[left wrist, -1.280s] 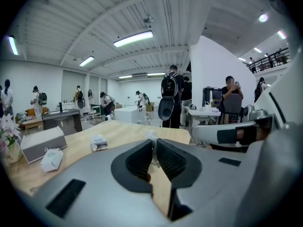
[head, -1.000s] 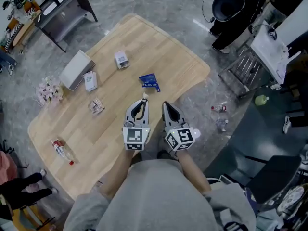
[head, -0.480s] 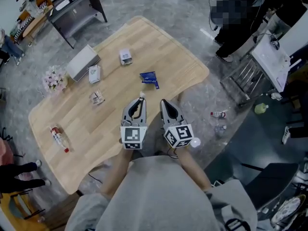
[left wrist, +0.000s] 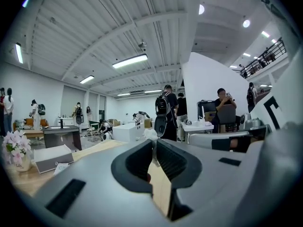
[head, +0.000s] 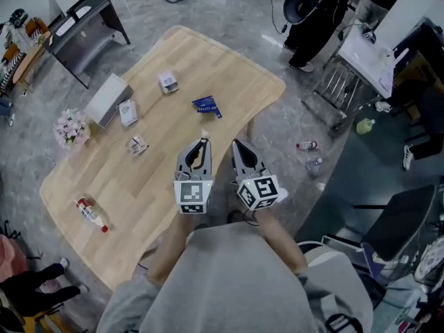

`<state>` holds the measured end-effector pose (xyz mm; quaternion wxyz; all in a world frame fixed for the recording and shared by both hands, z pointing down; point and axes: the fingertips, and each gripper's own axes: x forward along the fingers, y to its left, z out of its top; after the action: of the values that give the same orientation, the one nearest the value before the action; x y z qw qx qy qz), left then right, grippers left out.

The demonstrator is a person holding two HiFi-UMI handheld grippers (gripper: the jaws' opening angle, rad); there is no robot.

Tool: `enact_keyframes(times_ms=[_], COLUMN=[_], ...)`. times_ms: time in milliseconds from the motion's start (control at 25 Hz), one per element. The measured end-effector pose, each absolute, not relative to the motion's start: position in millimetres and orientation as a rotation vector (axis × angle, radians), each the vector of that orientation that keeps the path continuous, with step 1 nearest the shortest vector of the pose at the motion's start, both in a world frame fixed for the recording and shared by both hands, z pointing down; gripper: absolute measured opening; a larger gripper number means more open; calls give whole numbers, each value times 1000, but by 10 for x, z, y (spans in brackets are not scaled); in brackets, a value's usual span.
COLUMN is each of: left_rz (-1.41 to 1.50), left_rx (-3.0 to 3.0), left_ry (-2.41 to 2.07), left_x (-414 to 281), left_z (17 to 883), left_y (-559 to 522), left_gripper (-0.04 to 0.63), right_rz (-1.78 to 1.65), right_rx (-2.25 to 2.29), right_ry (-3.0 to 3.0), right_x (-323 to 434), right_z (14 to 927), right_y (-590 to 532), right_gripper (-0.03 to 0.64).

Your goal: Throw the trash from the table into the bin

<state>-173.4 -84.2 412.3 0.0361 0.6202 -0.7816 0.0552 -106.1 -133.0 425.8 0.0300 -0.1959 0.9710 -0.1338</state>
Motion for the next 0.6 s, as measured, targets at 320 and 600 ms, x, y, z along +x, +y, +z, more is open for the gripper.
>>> enact_keyframes(times_ms=[320,600], left_rz=[142,152], left_rx=[2091,2262], left_ry=[-2232,-2043], left_x=[-1370,-712], left_z=[4222,4294], left_y=[-531,-686], left_gripper=[35,35], right_rz=[-356,-341], right_rx=[-856,-1094], right_ry=[2930,2852], right_x=[-603,118], right_z=[4226,4291], right_y=[-882,-902], right_gripper=[5,5])
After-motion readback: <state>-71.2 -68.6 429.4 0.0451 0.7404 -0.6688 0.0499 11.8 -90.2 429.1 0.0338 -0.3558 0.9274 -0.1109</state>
